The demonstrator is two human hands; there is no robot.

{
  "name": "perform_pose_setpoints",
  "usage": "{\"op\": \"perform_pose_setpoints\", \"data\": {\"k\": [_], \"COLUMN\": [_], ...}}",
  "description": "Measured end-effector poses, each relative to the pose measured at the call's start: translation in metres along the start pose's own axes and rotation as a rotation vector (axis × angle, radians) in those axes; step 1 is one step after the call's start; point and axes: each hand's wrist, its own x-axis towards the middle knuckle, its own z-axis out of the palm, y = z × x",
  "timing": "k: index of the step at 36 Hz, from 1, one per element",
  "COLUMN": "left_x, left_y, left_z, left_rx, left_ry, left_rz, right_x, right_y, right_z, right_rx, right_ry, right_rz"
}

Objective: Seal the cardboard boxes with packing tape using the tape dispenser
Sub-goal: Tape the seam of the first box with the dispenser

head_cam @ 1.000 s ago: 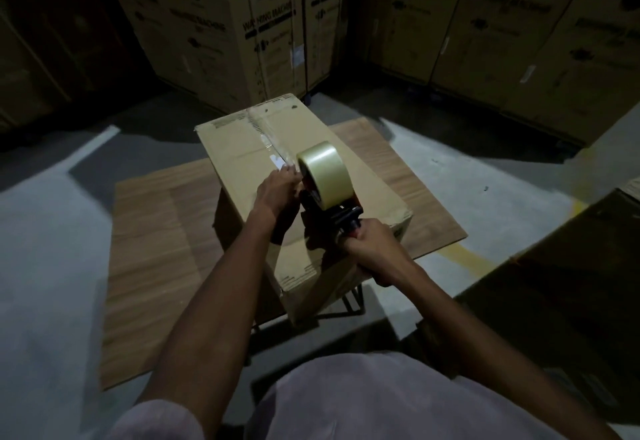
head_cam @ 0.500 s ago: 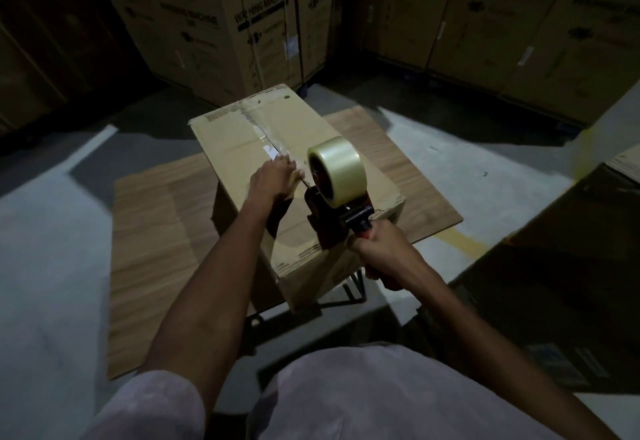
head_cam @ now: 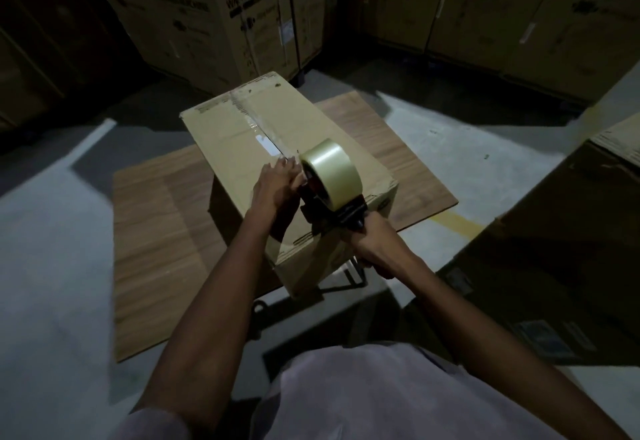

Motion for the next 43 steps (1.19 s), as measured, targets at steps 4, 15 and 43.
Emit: {"op": "perform_pose_setpoints", "data": {"k": [4, 15, 43], "left_x": [0.0, -0.01, -0.022], "left_y": [-0.002, 0.01, 0.012], "left_z": [0.003, -0.006, -0.003], "left_rx": [-0.076, -0.066, -0.003], "left_ry": [-0.009, 0.054, 0.098], "left_rz": [-0.075, -0.081, 0.091], "right_x": [-0.003, -0.018, -0.049], "right_y": [0.001, -0.007, 0.013], "right_z": [0.002, 0.003, 0.017], "right_rx": [-0.016, -0.167, 0.132], "right_ry": [0.049, 0.094, 0.219], "right_rz": [0.008, -0.073, 0.086]}}
